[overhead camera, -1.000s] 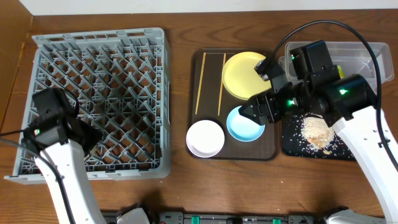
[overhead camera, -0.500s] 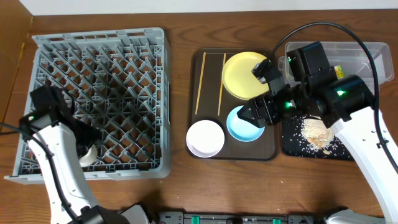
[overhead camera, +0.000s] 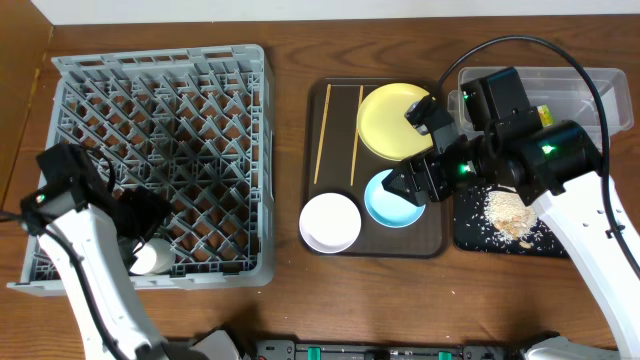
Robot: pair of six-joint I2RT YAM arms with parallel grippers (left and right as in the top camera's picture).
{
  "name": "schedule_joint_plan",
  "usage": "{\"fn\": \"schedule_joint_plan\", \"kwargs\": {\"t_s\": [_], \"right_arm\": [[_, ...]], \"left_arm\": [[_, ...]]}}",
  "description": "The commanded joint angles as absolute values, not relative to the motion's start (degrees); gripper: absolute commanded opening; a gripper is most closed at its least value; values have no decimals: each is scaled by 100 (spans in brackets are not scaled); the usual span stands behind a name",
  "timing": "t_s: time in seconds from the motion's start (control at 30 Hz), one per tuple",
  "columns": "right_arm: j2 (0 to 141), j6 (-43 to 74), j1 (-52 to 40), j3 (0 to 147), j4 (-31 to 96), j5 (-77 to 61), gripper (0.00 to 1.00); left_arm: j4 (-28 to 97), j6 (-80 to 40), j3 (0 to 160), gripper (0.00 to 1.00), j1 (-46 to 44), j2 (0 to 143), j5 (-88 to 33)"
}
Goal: Sort waste into correct bins and load items into the dishwasher
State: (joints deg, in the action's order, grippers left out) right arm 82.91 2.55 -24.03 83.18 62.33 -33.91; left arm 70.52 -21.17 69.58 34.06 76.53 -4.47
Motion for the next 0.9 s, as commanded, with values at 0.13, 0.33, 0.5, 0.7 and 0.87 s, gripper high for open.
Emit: {"fn": "schedule_joint_plan", "kwargs": {"t_s": [0.13,0.33,0.5,0.7,0.87], "right_arm": [[8239,648,-2429,8335,5843,-3159,70],[8239,1874,-2429,8335,5712,-2023,71],[8239,1986,-2429,8335,5728,-1837,85],[8239,1990,-2429,8335,5725,-1844,99],[8239,1990,-2429,8335,5721,-1844,99]], "left_arm": [[7061,165,7356,85,2423,6390,-2773],[7022,961,7354,86,528,5658,-2541],[7022,834,7354,99,-403,5317,-1870],[7061,832,7345,100,-495,5325,-1874],[7135,834,7336,100,-495,5349,-1850]]}}
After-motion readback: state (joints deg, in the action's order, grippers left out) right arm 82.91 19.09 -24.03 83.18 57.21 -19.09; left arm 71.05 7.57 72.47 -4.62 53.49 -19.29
